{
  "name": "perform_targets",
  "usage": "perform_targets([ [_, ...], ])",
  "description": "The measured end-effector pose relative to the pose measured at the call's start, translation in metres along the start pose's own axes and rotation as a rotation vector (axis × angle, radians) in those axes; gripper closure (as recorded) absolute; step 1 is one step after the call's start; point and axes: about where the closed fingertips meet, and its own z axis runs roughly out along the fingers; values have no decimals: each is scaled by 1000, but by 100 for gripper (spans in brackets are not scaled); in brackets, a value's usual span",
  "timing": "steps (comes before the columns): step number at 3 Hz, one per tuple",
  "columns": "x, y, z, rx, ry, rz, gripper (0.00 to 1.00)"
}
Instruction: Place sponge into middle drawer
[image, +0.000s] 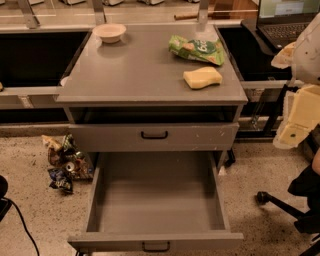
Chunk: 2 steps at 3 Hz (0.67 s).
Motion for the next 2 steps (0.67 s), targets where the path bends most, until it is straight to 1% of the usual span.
perform_targets([
  [1, 0, 0, 0, 0, 0, 0, 0],
  [2, -7, -17, 17, 25, -54, -16, 0],
])
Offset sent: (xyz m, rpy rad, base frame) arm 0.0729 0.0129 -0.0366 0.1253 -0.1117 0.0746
